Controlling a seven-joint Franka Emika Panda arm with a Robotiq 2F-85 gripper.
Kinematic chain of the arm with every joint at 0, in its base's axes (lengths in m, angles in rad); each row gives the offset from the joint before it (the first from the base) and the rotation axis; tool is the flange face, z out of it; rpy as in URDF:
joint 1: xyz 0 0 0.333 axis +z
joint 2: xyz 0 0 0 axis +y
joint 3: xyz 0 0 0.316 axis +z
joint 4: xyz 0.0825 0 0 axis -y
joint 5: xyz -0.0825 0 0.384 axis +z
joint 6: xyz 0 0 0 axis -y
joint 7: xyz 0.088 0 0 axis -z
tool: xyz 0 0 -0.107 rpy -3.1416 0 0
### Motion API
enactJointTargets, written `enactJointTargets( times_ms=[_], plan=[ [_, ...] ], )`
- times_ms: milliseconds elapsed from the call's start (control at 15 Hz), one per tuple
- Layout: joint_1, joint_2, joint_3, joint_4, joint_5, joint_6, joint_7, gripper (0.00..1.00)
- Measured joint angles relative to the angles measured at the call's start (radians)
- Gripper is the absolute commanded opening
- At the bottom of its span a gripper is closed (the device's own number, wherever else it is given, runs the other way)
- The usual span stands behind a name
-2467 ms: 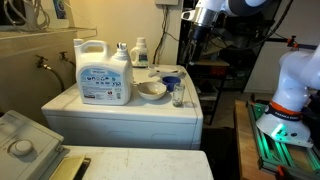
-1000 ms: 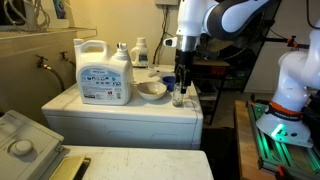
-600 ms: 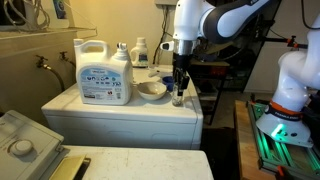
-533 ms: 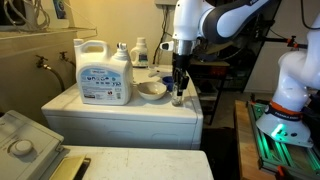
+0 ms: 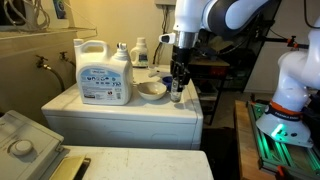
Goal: Put the glass jar on the dryer
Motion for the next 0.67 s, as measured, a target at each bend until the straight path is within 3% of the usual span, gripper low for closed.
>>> enactJointTargets(
  times_ms=[333,667],
  plan=[
    [0.077,0.015,0.073,0.052,0.0,-0.13,-0.113,0.27],
    [0.146,0.085,0.143,0.114,0.019,-0.134,-0.205,0.27]
  ],
)
